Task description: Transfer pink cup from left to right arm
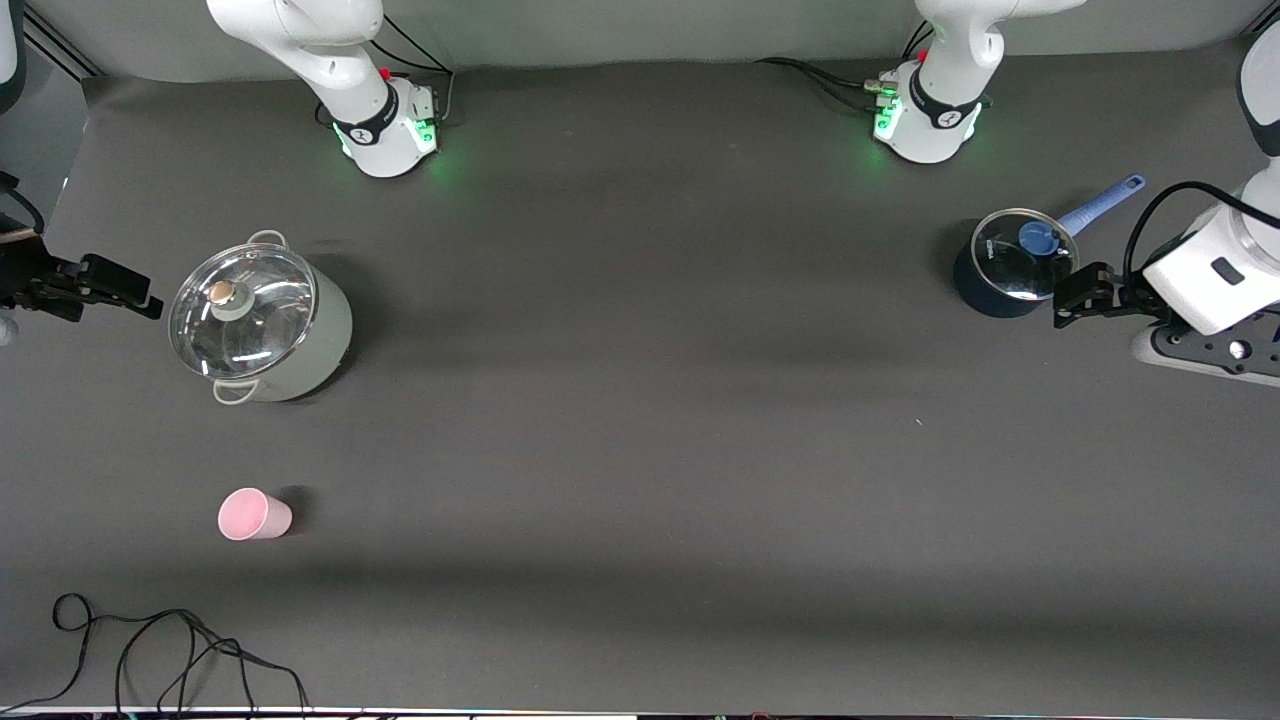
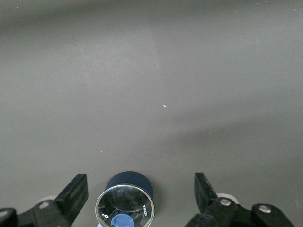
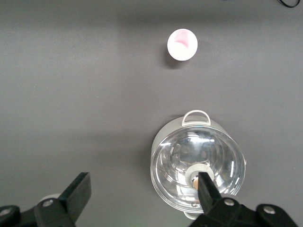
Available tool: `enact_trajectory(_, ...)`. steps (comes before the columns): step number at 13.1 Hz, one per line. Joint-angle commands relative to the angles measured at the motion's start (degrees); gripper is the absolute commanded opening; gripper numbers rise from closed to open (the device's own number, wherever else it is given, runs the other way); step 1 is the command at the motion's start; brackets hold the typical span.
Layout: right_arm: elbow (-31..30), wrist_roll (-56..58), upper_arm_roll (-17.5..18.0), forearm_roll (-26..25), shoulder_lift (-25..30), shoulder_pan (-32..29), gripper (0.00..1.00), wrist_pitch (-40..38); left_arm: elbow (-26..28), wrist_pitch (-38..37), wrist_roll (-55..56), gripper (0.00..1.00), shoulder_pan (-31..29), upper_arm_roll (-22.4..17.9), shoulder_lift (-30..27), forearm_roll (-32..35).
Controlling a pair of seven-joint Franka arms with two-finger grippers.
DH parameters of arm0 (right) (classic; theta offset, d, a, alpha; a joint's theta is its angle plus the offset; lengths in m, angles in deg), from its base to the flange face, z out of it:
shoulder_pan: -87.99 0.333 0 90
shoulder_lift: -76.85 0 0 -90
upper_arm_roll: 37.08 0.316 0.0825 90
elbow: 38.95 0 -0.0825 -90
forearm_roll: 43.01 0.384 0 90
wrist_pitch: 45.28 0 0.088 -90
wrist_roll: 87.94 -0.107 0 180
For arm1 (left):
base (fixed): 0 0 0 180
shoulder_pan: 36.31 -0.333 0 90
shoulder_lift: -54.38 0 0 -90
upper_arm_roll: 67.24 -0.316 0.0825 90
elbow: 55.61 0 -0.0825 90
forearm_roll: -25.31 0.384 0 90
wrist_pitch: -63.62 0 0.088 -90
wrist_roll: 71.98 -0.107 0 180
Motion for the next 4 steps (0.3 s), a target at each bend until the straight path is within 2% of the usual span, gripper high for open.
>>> enact_trajectory(1,0.9,1.1,0.0,-1.3,0.1,0.2,1.00,-0.7,-1.0,-1.7,-0.6,1.00,-0.2,0.0,0.2,0.3)
enact_trajectory(4,0.9,1.0,0.0,-1.3,0.0,0.2,1.00,-0.4,-0.6,-1.7,-0.6,1.00,-0.2,0.0,0.0,0.2)
